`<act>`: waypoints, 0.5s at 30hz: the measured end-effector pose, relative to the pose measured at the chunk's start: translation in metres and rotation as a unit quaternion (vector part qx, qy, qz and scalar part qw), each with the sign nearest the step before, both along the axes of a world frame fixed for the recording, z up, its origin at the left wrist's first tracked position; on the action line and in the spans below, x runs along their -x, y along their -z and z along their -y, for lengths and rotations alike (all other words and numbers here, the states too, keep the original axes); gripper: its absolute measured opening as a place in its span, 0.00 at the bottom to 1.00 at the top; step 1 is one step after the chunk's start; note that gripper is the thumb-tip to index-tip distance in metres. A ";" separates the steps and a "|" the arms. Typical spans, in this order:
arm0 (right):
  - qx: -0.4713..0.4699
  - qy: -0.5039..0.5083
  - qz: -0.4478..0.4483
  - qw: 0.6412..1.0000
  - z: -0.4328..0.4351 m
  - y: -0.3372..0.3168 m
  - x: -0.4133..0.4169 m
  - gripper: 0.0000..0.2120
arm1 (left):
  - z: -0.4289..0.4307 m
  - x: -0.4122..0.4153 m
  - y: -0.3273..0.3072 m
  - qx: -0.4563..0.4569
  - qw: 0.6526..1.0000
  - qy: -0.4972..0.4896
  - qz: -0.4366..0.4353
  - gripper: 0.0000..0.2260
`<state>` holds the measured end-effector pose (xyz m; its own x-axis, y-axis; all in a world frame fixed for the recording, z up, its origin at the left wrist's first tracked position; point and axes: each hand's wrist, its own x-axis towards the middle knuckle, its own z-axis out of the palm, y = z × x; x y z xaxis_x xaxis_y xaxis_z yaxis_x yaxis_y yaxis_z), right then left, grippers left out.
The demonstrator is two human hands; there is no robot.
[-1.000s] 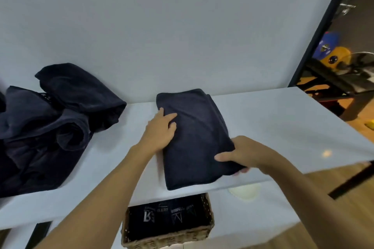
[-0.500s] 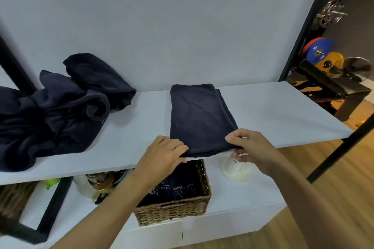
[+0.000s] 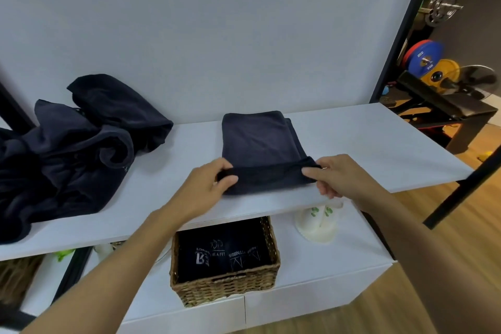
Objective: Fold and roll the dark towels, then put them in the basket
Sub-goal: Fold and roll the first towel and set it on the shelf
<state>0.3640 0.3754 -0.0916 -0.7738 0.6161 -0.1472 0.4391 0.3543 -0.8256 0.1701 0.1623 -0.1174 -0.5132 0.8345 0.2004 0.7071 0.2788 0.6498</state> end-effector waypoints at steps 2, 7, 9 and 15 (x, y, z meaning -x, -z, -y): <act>0.013 0.036 0.007 0.999 -0.012 0.004 0.011 0.21 | -0.016 0.010 -0.008 0.005 0.993 -0.039 0.110 0.02; -0.160 0.047 0.147 0.975 -0.033 0.021 0.034 0.21 | -0.040 0.025 -0.002 0.036 0.969 -0.125 0.209 0.04; -0.250 0.036 0.098 0.963 -0.029 0.028 0.032 0.10 | -0.042 0.023 0.001 0.029 0.964 -0.150 0.219 0.06; -0.511 -0.246 -0.092 0.819 -0.025 0.051 0.020 0.09 | -0.045 0.019 0.003 0.033 0.969 -0.203 0.137 0.04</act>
